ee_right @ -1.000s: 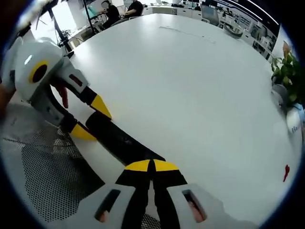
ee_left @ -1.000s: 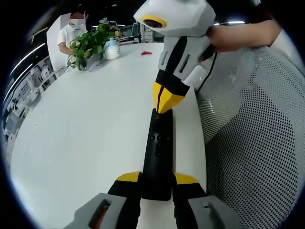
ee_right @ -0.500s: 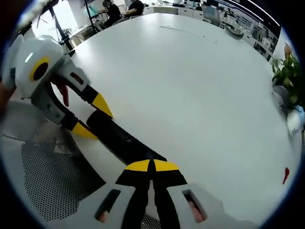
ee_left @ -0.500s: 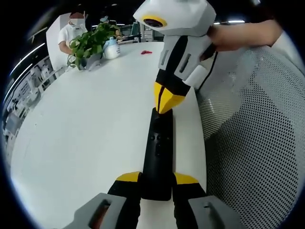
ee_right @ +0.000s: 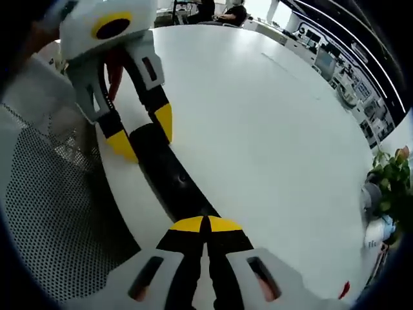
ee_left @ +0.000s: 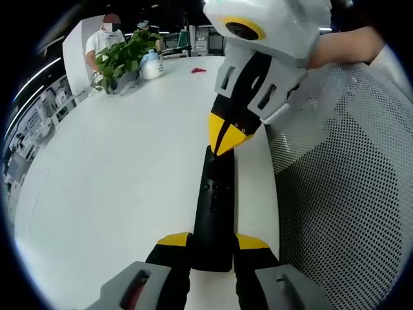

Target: Press the specified remote control buttons in sequence, fully releasing each button before pressing the next.

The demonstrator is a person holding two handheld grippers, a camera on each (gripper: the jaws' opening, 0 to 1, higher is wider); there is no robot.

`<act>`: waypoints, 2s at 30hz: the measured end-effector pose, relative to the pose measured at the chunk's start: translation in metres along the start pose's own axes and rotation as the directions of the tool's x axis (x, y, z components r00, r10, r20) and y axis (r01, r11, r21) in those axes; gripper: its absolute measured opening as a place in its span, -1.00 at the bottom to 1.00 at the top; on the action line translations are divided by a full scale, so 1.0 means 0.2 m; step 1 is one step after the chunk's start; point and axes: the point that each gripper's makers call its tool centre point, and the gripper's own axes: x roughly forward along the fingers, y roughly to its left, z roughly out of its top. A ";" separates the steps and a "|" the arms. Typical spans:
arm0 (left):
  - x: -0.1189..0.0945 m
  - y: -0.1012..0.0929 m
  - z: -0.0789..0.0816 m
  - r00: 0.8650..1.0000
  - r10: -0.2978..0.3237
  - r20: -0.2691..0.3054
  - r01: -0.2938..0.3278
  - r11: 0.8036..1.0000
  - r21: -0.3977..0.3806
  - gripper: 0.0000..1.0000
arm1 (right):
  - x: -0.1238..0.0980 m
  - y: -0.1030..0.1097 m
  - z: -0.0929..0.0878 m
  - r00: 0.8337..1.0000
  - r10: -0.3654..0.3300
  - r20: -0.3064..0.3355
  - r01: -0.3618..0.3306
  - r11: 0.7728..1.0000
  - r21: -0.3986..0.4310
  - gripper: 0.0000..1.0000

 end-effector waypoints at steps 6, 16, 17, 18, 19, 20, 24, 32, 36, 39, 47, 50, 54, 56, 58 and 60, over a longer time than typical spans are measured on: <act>0.00 0.00 0.00 1.000 0.004 0.008 -0.004 1.000 -0.005 -0.50 | -0.01 -0.01 0.00 1.000 0.017 0.002 -0.017 0.994 0.109 -1.00; 0.00 0.00 0.00 1.000 0.003 0.006 -0.003 1.000 -0.004 -0.50 | 0.00 0.00 0.00 1.000 -0.005 -0.019 0.005 1.000 -0.006 -1.00; 0.00 0.00 0.00 1.000 0.003 0.005 -0.003 1.000 -0.004 -0.50 | 0.00 0.00 0.00 1.000 -0.005 -0.019 0.005 1.000 -0.003 -1.00; 0.00 0.00 0.00 1.000 0.002 0.005 -0.002 1.000 -0.005 -0.50 | 0.00 0.00 0.00 1.000 -0.005 -0.018 0.005 1.000 0.007 -1.00; 0.00 0.00 0.00 1.000 0.003 0.005 -0.002 1.000 -0.005 -0.50 | 0.00 -0.01 0.00 1.000 -0.003 -0.014 0.003 1.000 0.029 -1.00; 0.00 0.00 0.00 1.000 0.003 0.006 -0.003 1.000 -0.005 -0.50 | 0.00 -0.01 0.00 1.000 0.004 -0.013 -0.003 0.999 0.054 -1.00; 0.00 0.00 0.00 1.000 0.005 0.009 -0.005 1.000 -0.006 -0.50 | 0.00 -0.01 0.00 1.000 0.014 -0.019 -0.012 0.995 0.096 -1.00; 0.00 0.00 0.00 1.000 0.003 0.006 -0.003 1.000 0.001 -0.50 | -0.01 -0.01 0.01 0.999 0.042 -0.004 -0.040 0.982 0.186 -1.00; 0.00 0.00 0.00 1.000 0.002 0.007 -0.002 1.000 0.001 -0.50 | -0.02 -0.01 0.05 0.996 0.072 0.047 -0.082 0.962 0.262 -1.00; 0.00 0.00 0.00 1.000 0.001 0.006 -0.001 1.000 0.002 -0.50 | -0.03 0.01 0.05 0.992 0.109 0.067 -0.125 0.940 0.318 -1.00; 0.00 0.00 0.00 1.000 0.000 0.005 0.000 1.000 0.003 -0.50 | -0.01 0.05 0.06 0.989 0.130 0.065 -0.144 0.939 0.313 -1.00; 0.00 0.00 0.00 1.000 0.001 0.007 -0.001 1.000 0.001 -0.50 | 0.00 0.07 0.05 0.991 0.131 0.040 -0.137 0.949 0.284 -1.00; 0.00 0.00 0.00 1.000 0.001 0.007 -0.001 1.000 0.001 -0.50 | 0.00 0.07 0.05 0.993 0.115 0.033 -0.120 0.963 0.240 -1.00; 0.00 0.00 0.00 1.000 0.001 0.007 -0.001 1.000 0.001 -0.50 | 0.01 0.07 0.05 0.994 0.109 0.032 -0.113 0.968 0.224 -1.00; 0.00 0.00 0.00 1.000 0.001 0.009 -0.001 1.000 -0.001 -0.50 | 0.01 0.07 0.05 0.994 0.102 0.035 -0.108 0.969 0.222 -1.00; 0.00 0.00 0.00 1.000 0.001 0.009 -0.001 1.000 -0.002 -0.50 | 0.01 0.06 0.05 0.994 0.101 0.042 -0.108 0.968 0.225 -1.00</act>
